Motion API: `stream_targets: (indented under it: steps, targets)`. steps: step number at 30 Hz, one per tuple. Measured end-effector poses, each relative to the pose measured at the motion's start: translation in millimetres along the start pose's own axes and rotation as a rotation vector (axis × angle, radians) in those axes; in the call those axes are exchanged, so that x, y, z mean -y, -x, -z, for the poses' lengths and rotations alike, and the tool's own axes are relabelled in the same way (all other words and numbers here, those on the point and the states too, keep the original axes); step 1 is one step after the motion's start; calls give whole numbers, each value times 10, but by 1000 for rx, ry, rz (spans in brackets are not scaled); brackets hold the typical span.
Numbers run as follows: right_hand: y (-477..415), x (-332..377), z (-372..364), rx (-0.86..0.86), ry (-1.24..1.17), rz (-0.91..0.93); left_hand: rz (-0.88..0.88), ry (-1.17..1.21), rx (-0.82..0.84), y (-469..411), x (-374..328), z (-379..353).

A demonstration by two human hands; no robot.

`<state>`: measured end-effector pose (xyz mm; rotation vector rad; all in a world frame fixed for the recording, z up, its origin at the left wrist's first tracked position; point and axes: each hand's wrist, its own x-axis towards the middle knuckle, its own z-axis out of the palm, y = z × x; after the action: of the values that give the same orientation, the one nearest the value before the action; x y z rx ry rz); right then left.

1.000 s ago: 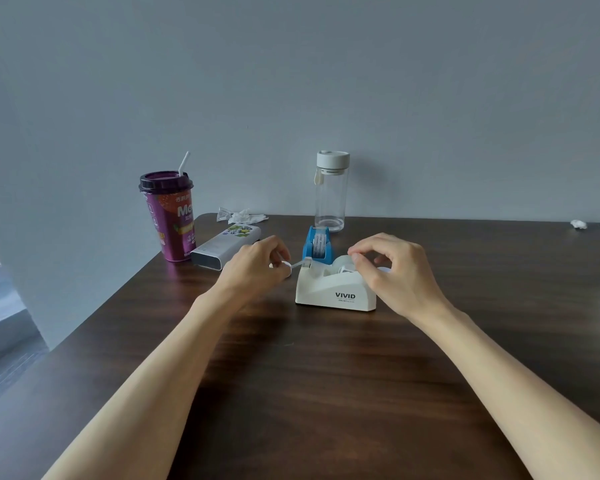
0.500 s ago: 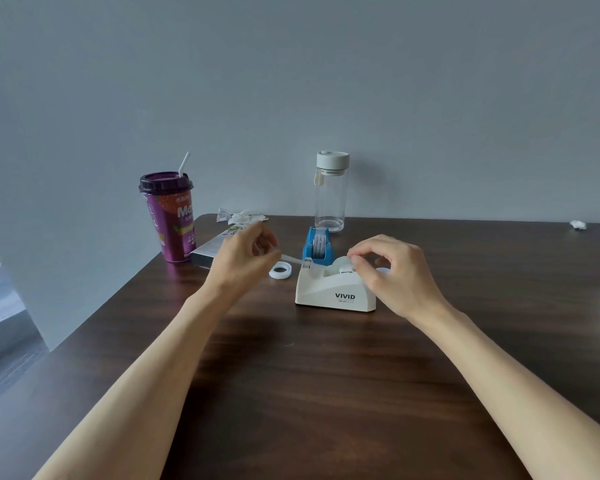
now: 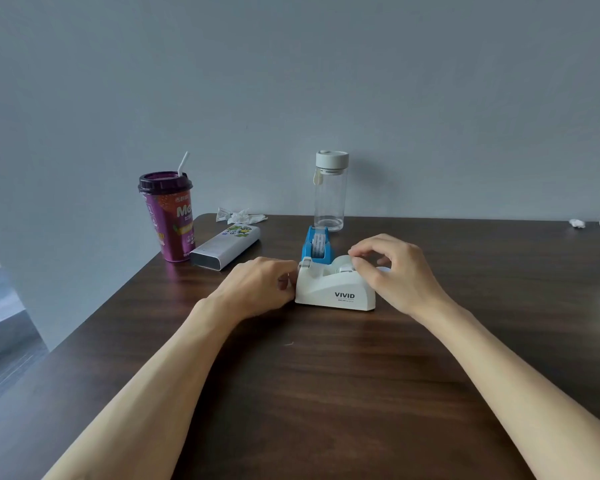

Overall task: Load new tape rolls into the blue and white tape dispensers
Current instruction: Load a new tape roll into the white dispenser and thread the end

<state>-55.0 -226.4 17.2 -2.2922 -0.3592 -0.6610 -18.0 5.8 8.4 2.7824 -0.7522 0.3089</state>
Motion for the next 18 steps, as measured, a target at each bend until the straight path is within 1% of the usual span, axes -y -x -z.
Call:
stream_targets:
  steps: [2,5,7,9,11,14,15,16,18]
  targets:
    - [-8,-12,24,99,-32,-53,-46,-44,-8,-3,6,15]
    - [4,-20,29,321,-53,-107,-98,-127,-52,5,4,14]
    - [22,-24,11,356,-37,-109,-116,-170,-80,2,13,8]
    - [28,-25,7,334,-40,-112,-61,-119,-102,2,37,5]
    - [28,-21,15,329,-34,-105,52,70,-124,-4,49,26]
    - [29,-8,16,329,-32,-95,171,551,-145,-27,1,83]
    - [32,-11,12,326,-34,-94,201,673,-132,-38,-18,95]
    - [33,-17,9,324,-33,-92,227,740,-112,-45,-33,106]
    - [29,-30,5,321,-26,-87,254,759,-54,-55,-43,110]
